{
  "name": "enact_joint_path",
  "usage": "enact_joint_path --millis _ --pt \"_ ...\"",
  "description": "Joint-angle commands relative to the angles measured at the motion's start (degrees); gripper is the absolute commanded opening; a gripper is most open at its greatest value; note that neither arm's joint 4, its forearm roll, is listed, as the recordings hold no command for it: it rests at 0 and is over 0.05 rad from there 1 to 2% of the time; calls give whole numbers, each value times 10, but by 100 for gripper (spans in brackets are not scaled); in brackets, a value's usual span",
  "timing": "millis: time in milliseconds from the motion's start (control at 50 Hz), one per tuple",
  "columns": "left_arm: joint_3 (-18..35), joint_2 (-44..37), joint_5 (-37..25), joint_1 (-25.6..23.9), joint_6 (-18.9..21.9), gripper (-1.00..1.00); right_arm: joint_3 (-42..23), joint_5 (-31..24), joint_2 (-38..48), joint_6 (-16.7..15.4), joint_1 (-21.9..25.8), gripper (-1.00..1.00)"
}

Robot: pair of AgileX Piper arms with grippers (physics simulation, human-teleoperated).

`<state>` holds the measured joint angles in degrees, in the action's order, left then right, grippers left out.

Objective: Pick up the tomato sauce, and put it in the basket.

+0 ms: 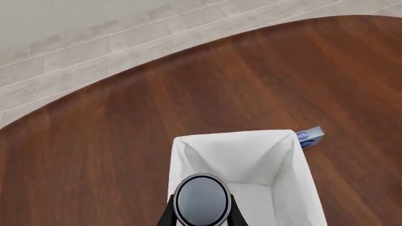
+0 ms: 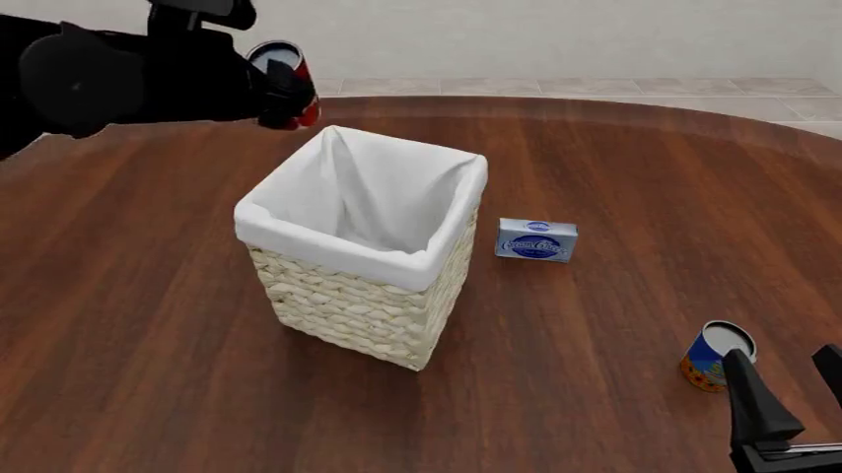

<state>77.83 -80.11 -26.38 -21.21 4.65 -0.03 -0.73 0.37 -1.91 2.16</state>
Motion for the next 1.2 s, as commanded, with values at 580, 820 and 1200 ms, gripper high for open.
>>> enact_joint_path --millis 580,820,1200 --pt "-19 -63 -12 -73 0 -100 0 2 6 2 0 100" --pt "-14 -86 -21 -77 2 -100 0 -1 1 3 1 100" --pt "-16 -117 -20 -86 4 -100 0 -2 1 2 1 100"
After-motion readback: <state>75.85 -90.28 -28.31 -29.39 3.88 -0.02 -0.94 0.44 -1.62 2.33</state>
